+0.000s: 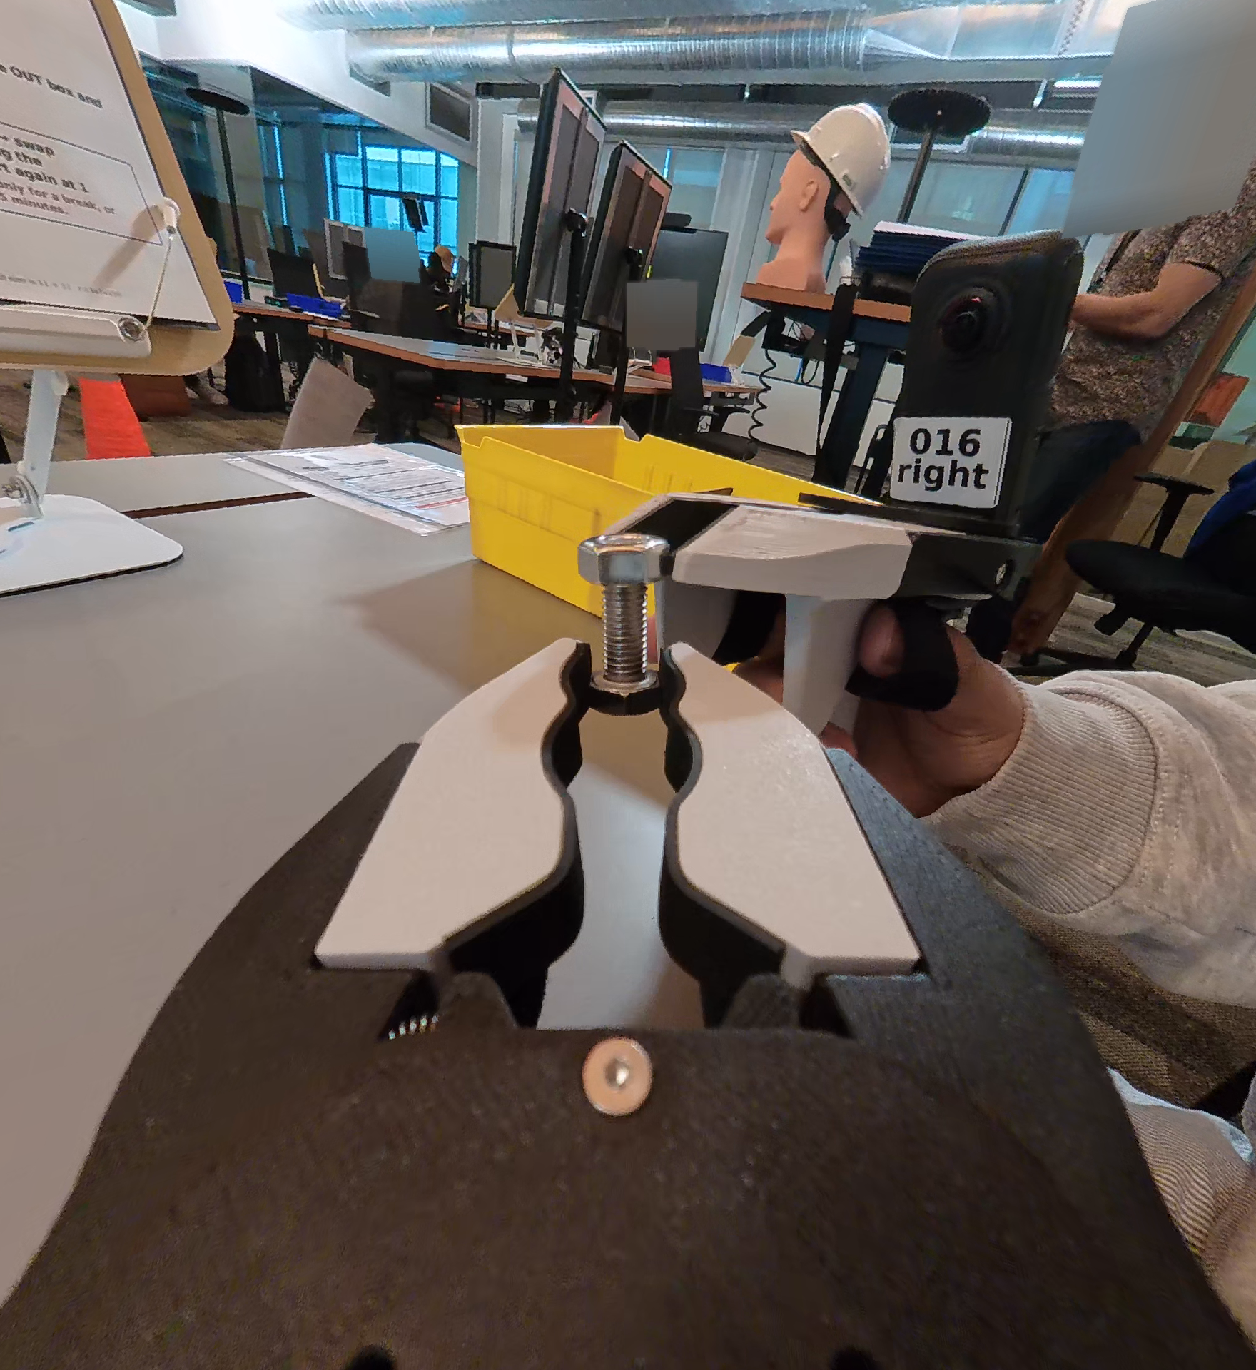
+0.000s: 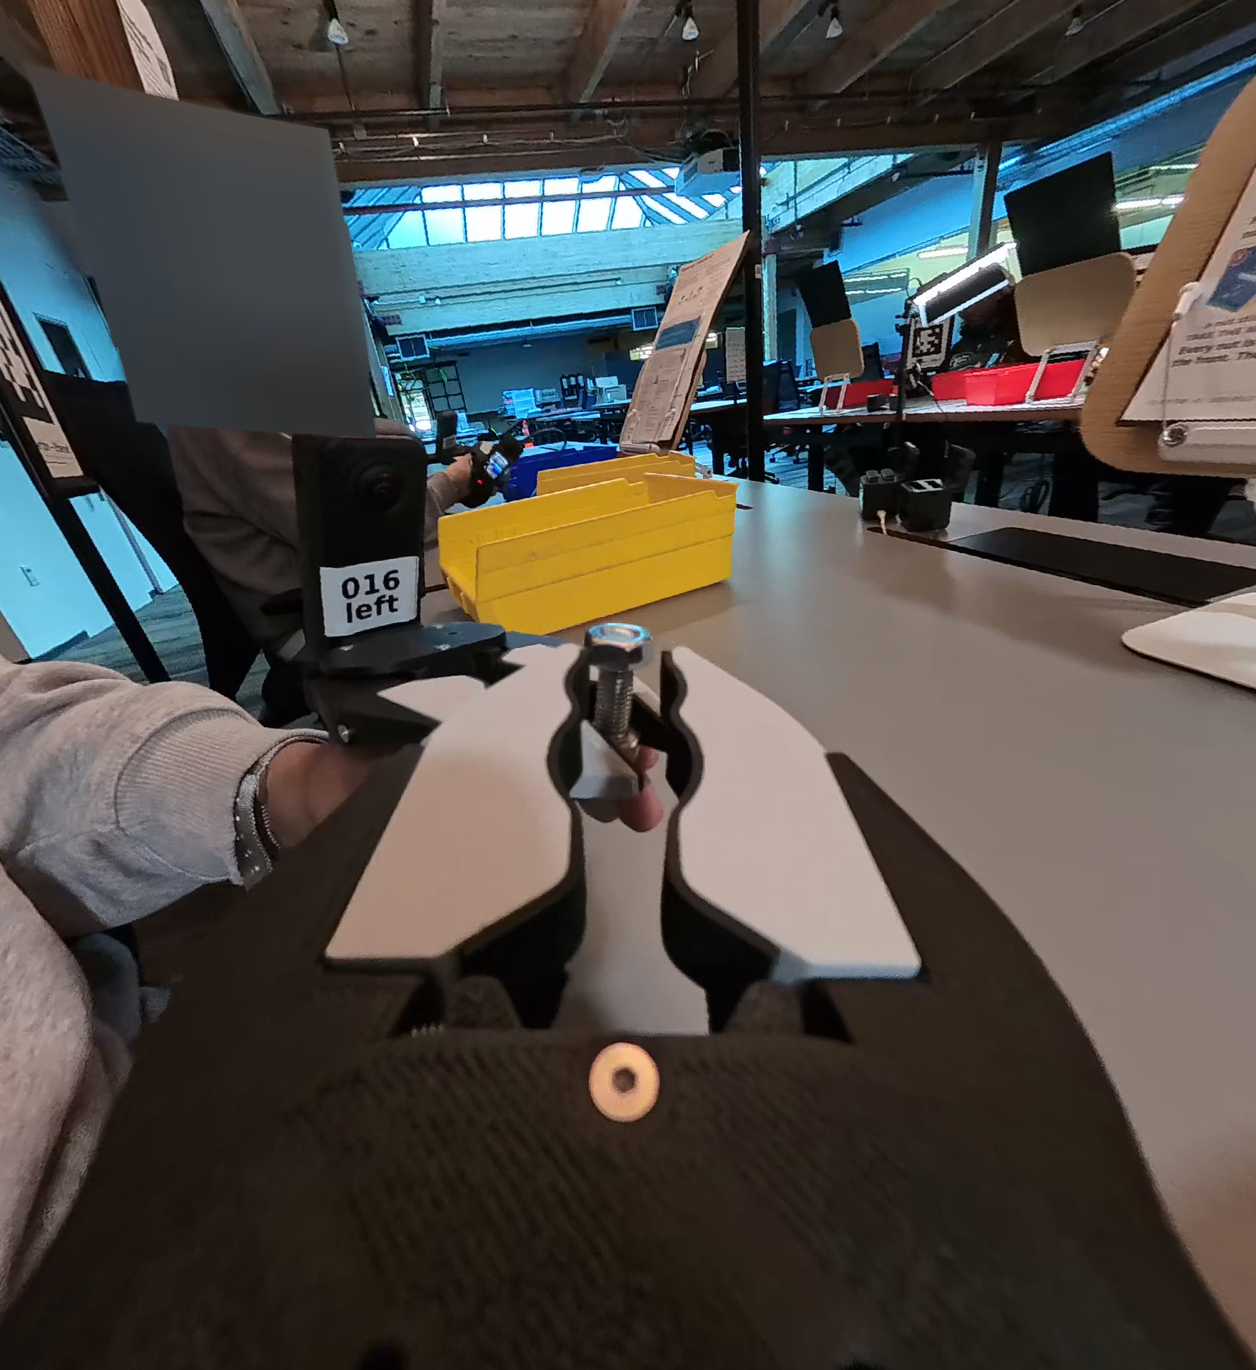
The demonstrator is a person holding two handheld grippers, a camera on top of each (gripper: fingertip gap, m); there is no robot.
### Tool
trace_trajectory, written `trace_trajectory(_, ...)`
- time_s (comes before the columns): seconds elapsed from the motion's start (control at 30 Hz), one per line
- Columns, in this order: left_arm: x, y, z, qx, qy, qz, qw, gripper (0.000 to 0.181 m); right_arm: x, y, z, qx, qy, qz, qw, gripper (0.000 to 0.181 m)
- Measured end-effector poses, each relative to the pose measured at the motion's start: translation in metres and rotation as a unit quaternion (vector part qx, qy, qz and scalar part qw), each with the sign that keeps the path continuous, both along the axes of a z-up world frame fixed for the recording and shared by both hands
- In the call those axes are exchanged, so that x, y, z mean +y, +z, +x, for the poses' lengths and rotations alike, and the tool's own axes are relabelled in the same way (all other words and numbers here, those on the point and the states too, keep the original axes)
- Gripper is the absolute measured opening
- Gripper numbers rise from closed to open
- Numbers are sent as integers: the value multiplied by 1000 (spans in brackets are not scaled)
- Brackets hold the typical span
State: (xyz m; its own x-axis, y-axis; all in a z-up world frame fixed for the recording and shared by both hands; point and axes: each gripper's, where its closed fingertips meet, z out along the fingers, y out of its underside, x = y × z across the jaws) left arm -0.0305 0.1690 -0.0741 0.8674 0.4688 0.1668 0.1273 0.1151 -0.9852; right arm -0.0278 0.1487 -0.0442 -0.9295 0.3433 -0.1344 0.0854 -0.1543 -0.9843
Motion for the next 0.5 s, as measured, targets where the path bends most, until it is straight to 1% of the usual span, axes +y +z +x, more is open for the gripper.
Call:
trace_trajectory(0.1, -1, 1, -1, -2, 2, 3, 1000, 18, 1, 0, 0, -1, 0, 0, 1000, 16)
trace_trajectory(0.27, -1, 1, 0, -1, 1, 3, 1000, 18, 5, -1, -4, -5, -12, 0, 1000, 4)
trace_trajectory(0.33, -1, 1, 0, -1, 1, 2, 1000, 18, 6, 1, -4, -5, -9, -5, 1000, 5)
trace_trajectory(0.5, 0, 0, 1, -1, -1, 1, 1000, 18, 2, 4, 1, -7, 7, -17, 1000, 18)
